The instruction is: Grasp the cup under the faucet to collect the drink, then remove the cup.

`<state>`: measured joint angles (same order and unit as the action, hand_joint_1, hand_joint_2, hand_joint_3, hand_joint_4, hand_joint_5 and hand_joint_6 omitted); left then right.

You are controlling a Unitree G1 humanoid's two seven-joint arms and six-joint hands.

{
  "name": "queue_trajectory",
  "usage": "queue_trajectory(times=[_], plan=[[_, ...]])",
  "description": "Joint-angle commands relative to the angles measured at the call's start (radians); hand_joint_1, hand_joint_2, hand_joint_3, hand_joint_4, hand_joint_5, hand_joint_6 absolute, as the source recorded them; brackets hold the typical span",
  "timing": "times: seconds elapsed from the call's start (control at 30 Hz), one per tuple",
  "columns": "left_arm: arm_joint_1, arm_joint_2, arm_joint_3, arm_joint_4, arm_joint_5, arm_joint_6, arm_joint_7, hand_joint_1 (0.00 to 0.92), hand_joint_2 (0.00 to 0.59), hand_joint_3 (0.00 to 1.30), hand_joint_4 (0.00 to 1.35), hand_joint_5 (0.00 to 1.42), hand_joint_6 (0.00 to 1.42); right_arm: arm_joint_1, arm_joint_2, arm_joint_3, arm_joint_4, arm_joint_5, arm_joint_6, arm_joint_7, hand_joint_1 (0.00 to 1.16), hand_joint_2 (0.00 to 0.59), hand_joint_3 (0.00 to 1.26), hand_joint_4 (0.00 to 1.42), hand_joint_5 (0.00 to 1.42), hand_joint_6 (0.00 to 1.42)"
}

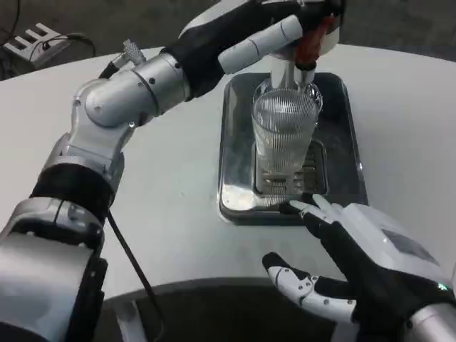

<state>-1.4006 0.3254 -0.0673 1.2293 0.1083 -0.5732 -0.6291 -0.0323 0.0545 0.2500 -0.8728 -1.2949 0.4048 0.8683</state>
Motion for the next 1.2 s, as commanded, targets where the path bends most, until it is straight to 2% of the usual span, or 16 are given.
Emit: queue_trajectory(times=[0.03, 0.17, 0.27, 0.4, 0.5, 0.6, 0.73, 0.9, 1.0, 1.2], plan=[[0.012, -0.014, -0.069, 0.018, 0.084, -0.044, 0.000, 0.000, 0.089, 0.22, 0.17, 0.29, 0.27, 0.006, 0.039, -0.007, -0.015, 0.015, 0.023, -0.005, 0.35, 0.437, 0.15, 0.00, 0.01, 0.08], [0.012, -0.011, -0.090, 0.022, 0.107, -0.065, 0.014, 0.000, 0.089, 0.22, 0.17, 0.29, 0.27, 0.010, 0.045, -0.014, -0.011, 0.035, 0.043, -0.015, 0.35, 0.437, 0.15, 0.00, 0.01, 0.08], [0.011, -0.008, -0.114, 0.022, 0.128, -0.082, 0.029, 0.000, 0.089, 0.22, 0.17, 0.29, 0.27, -0.011, 0.073, -0.100, 0.012, 0.177, 0.139, -0.021, 0.36, 0.438, 0.20, 0.00, 0.04, 0.09], [0.006, -0.001, -0.148, 0.023, 0.166, -0.109, 0.049, 0.000, 0.091, 0.22, 0.17, 0.29, 0.27, -0.038, 0.035, -0.173, 0.021, 0.308, 0.181, -0.109, 0.46, 0.411, 0.21, 0.01, 0.08, 0.12], [0.001, 0.000, -0.172, 0.027, 0.185, -0.120, 0.068, 0.000, 0.091, 0.22, 0.16, 0.28, 0.26, -0.053, 0.017, -0.198, 0.034, 0.363, 0.187, -0.177, 0.49, 0.381, 0.19, 0.02, 0.10, 0.13], [-0.003, -0.001, -0.187, 0.030, 0.201, -0.131, 0.085, 0.000, 0.091, 0.22, 0.16, 0.28, 0.26, -0.057, 0.013, -0.208, 0.045, 0.400, 0.188, -0.243, 0.52, 0.357, 0.16, 0.03, 0.10, 0.13], [-0.008, -0.002, -0.205, 0.034, 0.210, -0.142, 0.101, 0.000, 0.091, 0.22, 0.16, 0.28, 0.26, -0.054, -0.003, -0.206, 0.080, 0.450, 0.153, -0.350, 0.56, 0.312, 0.13, 0.03, 0.10, 0.14], [-0.015, 0.000, -0.239, 0.034, 0.223, -0.163, 0.122, 0.000, 0.092, 0.22, 0.16, 0.28, 0.26, -0.059, -0.040, -0.206, 0.154, 0.541, 0.074, -0.487, 0.64, 0.256, 0.02, 0.03, 0.13, 0.19], [-0.020, 0.000, -0.252, 0.035, 0.237, -0.172, 0.132, 0.000, 0.092, 0.22, 0.16, 0.28, 0.26, -0.075, -0.054, -0.199, 0.211, 0.577, 0.057, -0.534, 0.67, 0.238, 0.01, 0.03, 0.13, 0.20], [-0.028, -0.002, -0.283, 0.036, 0.262, -0.196, 0.153, 0.000, 0.092, 0.22, 0.16, 0.28, 0.26, -0.095, -0.076, -0.158, 0.274, 0.602, 0.043, -0.601, 0.67, 0.236, 0.00, 0.03, 0.13, 0.21]])
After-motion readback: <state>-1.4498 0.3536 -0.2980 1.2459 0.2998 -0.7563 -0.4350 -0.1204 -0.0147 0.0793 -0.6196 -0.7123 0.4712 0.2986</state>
